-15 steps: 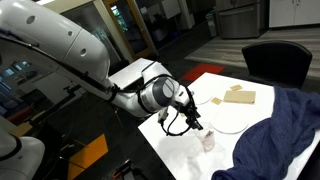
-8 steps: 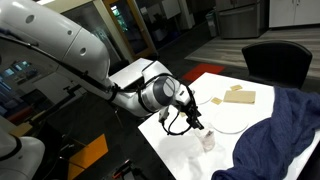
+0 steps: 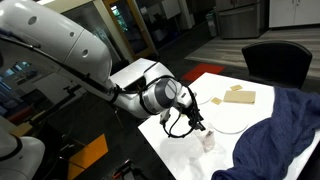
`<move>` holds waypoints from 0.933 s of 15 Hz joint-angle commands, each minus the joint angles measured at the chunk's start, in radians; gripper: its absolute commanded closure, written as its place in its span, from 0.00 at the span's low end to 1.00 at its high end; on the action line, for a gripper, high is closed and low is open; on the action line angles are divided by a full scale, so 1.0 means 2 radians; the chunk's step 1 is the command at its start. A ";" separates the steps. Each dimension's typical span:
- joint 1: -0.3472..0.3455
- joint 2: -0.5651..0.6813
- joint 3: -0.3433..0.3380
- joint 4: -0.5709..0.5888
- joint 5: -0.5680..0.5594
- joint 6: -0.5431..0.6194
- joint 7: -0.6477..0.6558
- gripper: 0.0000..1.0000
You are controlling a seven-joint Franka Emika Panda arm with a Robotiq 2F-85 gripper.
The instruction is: Take the pen out of the cup and put it on the table
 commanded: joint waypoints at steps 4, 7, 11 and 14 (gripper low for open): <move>-0.004 0.036 -0.002 0.019 0.001 0.005 -0.006 0.46; -0.004 0.052 -0.001 0.030 0.001 0.005 -0.007 0.51; -0.004 0.072 -0.002 0.046 -0.002 0.006 -0.009 0.48; -0.005 0.086 -0.002 0.060 -0.003 0.007 -0.011 0.47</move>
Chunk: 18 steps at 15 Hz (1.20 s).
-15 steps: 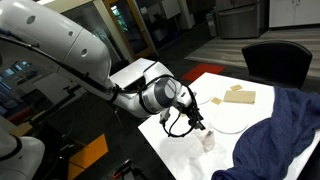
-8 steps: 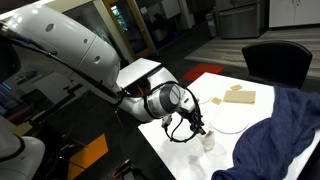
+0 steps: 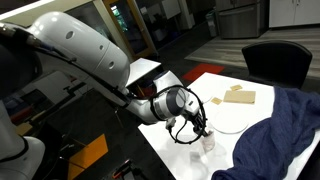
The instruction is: Take the pen out of the cup and put it on the table
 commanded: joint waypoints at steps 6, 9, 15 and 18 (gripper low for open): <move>0.001 0.029 -0.004 0.033 -0.005 0.000 -0.006 0.74; 0.002 0.025 -0.005 0.028 -0.007 -0.002 -0.003 1.00; 0.021 -0.021 -0.022 -0.007 -0.048 0.002 0.032 0.95; 0.024 -0.053 -0.026 -0.028 -0.079 0.004 0.053 0.95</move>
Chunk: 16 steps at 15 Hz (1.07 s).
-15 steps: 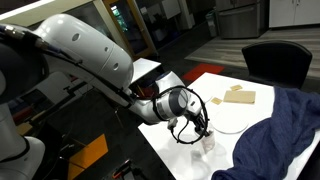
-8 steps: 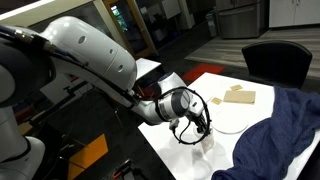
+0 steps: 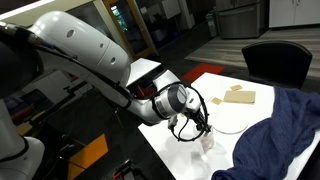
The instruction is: Take the pen out of the cup and put it on the table
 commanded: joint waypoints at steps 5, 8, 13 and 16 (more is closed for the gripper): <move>0.006 -0.115 -0.008 -0.081 -0.059 0.009 0.039 0.95; 0.006 -0.156 -0.006 -0.100 -0.071 0.010 0.038 0.95; 0.010 -0.216 0.004 -0.123 -0.103 0.018 0.034 0.95; 0.016 -0.240 0.014 -0.134 -0.106 0.029 0.016 0.95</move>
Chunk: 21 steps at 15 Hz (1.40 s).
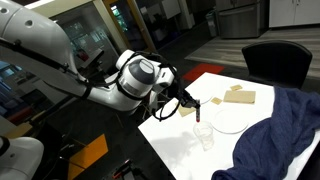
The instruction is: Take the pen out of the cup and put it on the table
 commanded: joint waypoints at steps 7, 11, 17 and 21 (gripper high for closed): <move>0.019 -0.035 0.043 -0.042 0.055 0.067 -0.127 0.95; 0.023 -0.014 0.079 -0.046 0.148 0.075 -0.245 0.95; 0.053 0.025 0.123 -0.021 0.333 0.019 -0.438 0.95; 0.144 0.039 0.069 0.016 0.459 -0.061 -0.552 0.95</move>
